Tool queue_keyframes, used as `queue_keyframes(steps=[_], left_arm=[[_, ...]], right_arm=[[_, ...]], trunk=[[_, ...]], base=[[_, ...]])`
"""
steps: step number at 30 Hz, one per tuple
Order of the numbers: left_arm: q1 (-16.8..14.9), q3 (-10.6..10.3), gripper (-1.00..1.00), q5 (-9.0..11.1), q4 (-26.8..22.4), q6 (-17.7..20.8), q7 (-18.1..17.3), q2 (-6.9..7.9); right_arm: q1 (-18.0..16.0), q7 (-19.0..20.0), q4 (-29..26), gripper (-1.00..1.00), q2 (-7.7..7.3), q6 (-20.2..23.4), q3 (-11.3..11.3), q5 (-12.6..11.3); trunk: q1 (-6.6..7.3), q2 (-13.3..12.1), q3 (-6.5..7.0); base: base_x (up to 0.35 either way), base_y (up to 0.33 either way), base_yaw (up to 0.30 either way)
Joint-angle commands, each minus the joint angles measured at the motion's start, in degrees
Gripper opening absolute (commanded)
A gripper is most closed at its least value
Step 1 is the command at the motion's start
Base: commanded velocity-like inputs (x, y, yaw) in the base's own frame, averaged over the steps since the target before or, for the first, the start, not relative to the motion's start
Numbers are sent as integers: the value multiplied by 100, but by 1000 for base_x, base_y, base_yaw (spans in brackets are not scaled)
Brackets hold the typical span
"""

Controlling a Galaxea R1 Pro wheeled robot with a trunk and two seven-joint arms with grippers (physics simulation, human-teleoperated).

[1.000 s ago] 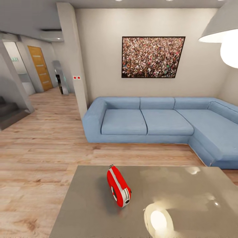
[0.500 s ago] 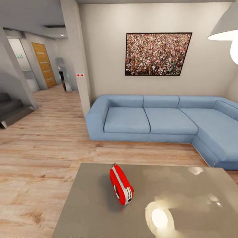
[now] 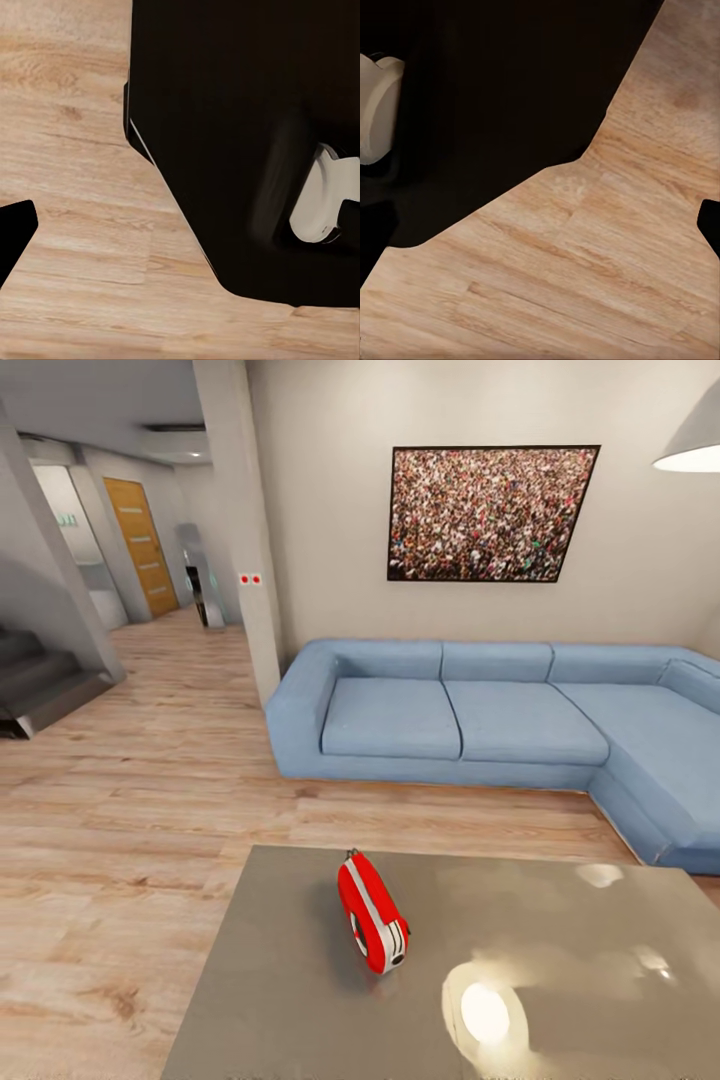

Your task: Turn on the radio receiver that's on the table in the living room.

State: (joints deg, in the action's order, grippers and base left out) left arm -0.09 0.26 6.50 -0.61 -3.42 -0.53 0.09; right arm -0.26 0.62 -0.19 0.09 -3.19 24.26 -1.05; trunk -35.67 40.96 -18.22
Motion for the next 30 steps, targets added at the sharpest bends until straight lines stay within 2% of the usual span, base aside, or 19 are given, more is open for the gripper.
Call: queue_keyframes(steps=[1, 30], left_arm=[[0, 0, 100, 0, 0, 0, 0, 0], [0, 0, 100, 0, 0, -1, 0, -3]], right_arm=[[0, 0, 1, 100, 0, 0, 0, 0], [0, 0, 1, 100, -12, 1, -9, 0]], trunk=[[0, 0, -10], [0, 0, -278]], base=[[0, 0, 16], [0, 0, 1]])
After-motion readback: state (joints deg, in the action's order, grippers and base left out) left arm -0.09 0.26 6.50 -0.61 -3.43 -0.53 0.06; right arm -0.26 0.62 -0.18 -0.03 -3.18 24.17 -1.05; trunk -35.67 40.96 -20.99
